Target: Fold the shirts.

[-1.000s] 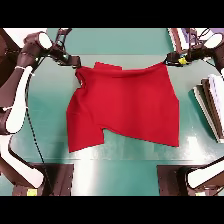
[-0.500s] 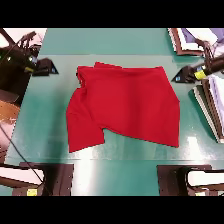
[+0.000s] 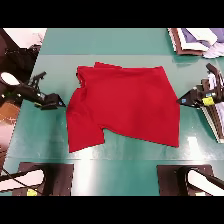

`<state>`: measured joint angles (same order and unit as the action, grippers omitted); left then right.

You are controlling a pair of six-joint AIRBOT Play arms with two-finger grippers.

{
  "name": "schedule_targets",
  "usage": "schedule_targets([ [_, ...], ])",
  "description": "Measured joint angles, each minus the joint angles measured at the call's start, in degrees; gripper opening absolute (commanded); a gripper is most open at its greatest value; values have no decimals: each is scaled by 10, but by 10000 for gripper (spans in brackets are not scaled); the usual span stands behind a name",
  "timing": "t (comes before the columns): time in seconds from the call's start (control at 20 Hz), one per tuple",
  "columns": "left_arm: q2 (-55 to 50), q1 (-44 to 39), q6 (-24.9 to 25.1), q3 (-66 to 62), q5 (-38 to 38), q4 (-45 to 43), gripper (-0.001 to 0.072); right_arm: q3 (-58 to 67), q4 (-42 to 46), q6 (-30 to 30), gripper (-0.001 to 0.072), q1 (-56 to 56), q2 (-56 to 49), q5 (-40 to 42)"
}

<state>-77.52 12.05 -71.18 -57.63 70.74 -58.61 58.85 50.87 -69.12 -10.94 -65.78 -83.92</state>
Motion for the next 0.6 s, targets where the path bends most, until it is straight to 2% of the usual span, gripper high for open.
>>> schedule_targets([
  [0.3,6,-3,33,83,-65,47,619,-32,-3,2,364,-18,80,5],
  [0.55,7,-4,39,97,-83,76,619,-36,-3,2,364,-21,112,11],
  [0.6,7,-4,39,98,-84,78,592,-37,-3,2,364,-21,114,12],
])
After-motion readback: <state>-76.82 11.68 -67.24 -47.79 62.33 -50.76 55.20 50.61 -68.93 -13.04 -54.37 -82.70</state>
